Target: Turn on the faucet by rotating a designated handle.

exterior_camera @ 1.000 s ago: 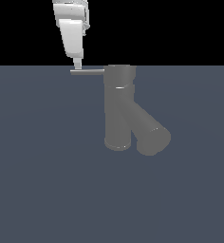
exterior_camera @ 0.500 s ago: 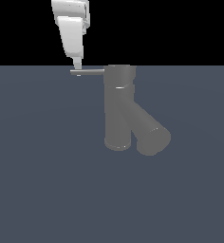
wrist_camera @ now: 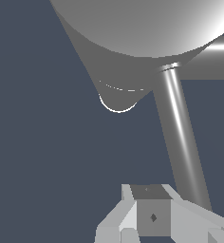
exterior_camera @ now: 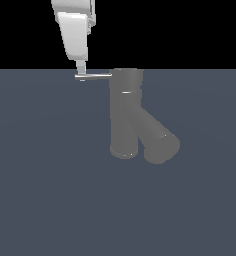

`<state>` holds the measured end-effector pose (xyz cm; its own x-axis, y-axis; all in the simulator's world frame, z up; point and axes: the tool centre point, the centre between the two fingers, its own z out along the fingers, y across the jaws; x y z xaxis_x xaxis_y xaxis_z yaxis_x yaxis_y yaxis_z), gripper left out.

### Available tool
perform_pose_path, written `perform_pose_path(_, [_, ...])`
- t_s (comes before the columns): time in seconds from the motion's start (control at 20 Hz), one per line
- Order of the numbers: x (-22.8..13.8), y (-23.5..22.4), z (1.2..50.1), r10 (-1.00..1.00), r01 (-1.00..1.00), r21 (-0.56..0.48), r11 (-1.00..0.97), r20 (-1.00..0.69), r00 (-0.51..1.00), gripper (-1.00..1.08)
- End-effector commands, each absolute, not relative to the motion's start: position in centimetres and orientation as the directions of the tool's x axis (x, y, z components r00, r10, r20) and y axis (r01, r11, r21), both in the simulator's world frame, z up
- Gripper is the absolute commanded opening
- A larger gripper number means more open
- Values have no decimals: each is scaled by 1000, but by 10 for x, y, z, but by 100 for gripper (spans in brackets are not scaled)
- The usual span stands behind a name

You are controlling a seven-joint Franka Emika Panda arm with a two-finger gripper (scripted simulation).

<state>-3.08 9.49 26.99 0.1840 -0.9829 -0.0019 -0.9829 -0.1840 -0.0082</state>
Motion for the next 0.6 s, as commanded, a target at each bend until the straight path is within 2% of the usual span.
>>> perform_pose_path(0.0, [-43,91,270,-983,-983,0,-182,0,182,-100])
perform_pose_path(0.55, [-78,82,270,-983,-983,0,-181,0,181,-100])
